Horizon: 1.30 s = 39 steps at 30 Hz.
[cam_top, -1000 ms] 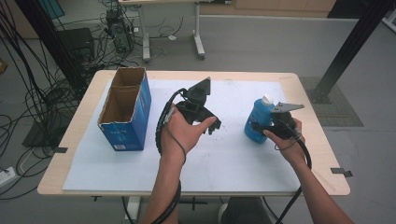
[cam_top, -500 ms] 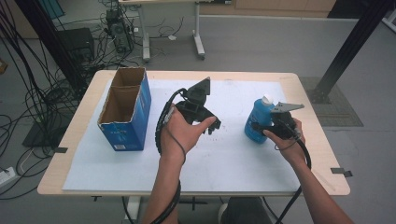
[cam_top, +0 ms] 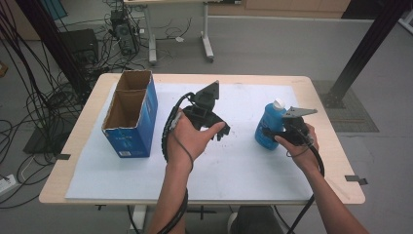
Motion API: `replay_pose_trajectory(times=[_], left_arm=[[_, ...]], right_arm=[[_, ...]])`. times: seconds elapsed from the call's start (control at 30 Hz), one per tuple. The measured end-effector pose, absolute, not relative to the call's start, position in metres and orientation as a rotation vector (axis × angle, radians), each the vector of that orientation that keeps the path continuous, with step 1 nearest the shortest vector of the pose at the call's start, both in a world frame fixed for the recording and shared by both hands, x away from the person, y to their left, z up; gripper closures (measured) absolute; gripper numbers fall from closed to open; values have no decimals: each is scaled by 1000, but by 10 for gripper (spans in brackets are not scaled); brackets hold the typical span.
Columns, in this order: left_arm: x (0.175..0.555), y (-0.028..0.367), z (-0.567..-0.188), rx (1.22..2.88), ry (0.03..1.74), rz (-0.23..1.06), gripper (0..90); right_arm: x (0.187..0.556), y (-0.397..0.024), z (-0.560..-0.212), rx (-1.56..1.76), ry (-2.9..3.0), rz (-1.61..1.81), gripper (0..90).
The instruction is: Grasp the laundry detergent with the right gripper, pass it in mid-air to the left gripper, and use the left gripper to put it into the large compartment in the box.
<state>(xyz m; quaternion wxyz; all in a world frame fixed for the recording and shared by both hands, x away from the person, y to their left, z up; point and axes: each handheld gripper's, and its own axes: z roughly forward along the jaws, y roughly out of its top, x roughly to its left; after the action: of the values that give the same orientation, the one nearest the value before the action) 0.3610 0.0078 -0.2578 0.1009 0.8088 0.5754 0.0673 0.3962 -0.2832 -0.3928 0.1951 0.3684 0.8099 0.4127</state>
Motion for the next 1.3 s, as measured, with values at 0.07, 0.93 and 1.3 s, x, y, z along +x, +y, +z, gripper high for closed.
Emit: replay_pose_trajectory(times=[0.07, 0.93, 1.3], left_arm=[[361, 8, -258, 2389, 1701, 199, 65], [362, 7, -258, 2388, 1701, 197, 65], [361, 6, -258, 2389, 1703, 196, 66]], right_arm=[[396, -283, -393, 1031, 2271, 1159, 423], [396, -284, -393, 1033, 2265, 1165, 425], [396, -284, -394, 1032, 2266, 1168, 430]])
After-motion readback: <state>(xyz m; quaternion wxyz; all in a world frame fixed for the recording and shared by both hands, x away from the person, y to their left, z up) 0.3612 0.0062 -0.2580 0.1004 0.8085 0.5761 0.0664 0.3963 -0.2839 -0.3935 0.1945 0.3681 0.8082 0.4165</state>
